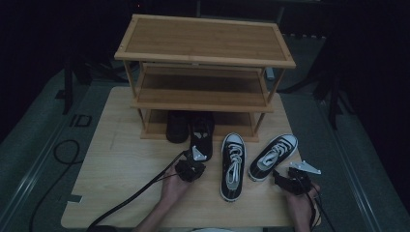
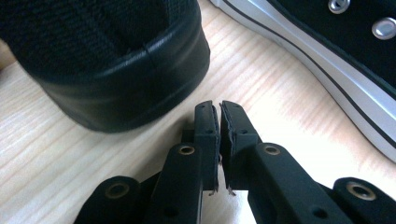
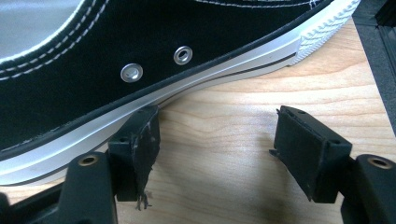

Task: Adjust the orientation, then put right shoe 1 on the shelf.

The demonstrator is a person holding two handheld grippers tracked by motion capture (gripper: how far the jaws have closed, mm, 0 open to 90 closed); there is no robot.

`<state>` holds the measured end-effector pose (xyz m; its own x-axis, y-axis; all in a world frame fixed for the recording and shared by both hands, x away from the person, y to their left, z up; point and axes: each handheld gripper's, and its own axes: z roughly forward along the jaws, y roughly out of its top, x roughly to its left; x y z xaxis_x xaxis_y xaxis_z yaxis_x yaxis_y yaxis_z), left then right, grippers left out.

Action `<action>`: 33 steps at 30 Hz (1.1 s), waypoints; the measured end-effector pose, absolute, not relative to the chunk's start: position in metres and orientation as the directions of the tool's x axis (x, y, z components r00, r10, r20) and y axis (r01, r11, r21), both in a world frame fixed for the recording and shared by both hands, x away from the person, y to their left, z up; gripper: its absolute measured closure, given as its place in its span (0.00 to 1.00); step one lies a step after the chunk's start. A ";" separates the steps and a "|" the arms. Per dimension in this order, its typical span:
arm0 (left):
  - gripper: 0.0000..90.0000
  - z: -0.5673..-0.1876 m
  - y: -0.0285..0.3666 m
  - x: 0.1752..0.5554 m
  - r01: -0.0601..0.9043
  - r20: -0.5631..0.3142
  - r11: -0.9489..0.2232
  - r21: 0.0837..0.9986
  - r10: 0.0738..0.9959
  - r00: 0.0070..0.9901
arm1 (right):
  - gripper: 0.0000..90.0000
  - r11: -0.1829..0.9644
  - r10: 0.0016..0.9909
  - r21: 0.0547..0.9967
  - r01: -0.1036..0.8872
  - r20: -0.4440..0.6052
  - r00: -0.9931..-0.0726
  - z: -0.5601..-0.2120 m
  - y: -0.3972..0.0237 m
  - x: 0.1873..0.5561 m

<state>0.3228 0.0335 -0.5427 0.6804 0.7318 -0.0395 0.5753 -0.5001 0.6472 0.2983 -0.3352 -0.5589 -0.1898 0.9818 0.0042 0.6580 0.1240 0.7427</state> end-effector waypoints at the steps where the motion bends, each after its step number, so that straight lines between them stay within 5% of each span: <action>1: 0.95 -0.543 0.033 0.324 0.577 -0.037 -0.498 0.647 0.736 0.676 | 0.34 0.124 0.982 0.743 0.658 0.004 -0.190 -0.559 -0.335 0.298; 33: 0.97 -0.533 0.049 0.368 0.608 -0.101 -0.334 0.720 0.817 0.568 | 0.34 0.127 0.981 0.741 0.659 0.003 -0.193 -0.559 -0.335 0.299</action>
